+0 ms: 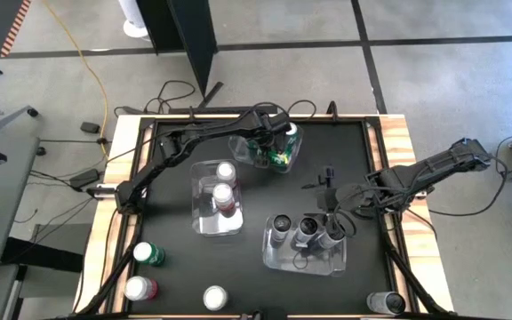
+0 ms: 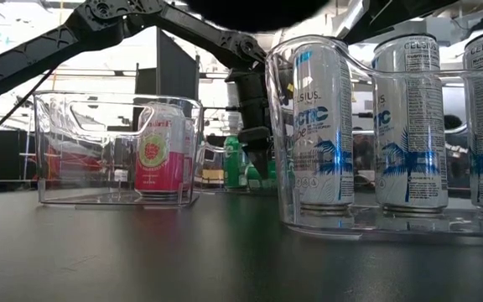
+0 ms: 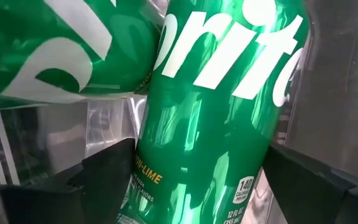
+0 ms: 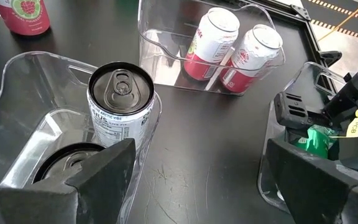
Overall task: Sort soda cans
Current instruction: Put the green soda can into the top transparent bin
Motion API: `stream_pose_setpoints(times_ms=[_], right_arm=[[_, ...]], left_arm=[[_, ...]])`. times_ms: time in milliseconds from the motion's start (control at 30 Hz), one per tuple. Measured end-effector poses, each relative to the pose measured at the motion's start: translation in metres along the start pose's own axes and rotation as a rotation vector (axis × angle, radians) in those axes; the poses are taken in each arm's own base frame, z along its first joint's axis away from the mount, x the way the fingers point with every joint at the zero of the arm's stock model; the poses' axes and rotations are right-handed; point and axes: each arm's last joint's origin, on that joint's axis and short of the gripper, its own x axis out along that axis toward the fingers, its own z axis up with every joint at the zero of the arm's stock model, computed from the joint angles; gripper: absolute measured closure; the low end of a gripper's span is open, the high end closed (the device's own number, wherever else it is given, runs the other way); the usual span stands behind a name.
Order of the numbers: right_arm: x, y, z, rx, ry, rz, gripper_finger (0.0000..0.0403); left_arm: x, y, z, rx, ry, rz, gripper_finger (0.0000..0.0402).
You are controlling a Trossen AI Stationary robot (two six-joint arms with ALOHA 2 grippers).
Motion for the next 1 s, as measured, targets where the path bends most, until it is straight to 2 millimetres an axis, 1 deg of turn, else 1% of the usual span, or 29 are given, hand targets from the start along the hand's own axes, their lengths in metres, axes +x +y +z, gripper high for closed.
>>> stream_pose_setpoints(times_ms=[133, 400, 700, 1000], right_arm=[[0.0, 0.0, 0.0, 0.0, 0.0, 0.0, 0.0023], [0.0, 0.0, 0.0, 0.002, 0.0, 0.0, 0.0023], [0.0, 0.0, 0.0, 0.002, 0.0, 0.0, 0.0023], [0.0, 0.0, 0.0, -0.001, 0.0, 0.0, 0.0023]], left_arm=[[0.0, 0.001, 0.0, -0.004, -0.001, 0.012, 0.0071], [-0.001, 0.001, 0.002, -0.002, -0.005, 0.03, 0.0115], [-0.001, 0.001, 0.002, 0.002, -0.003, 0.03, 0.0117], [-0.011, 0.001, 0.003, -0.009, 0.019, 0.022, 0.0117]])
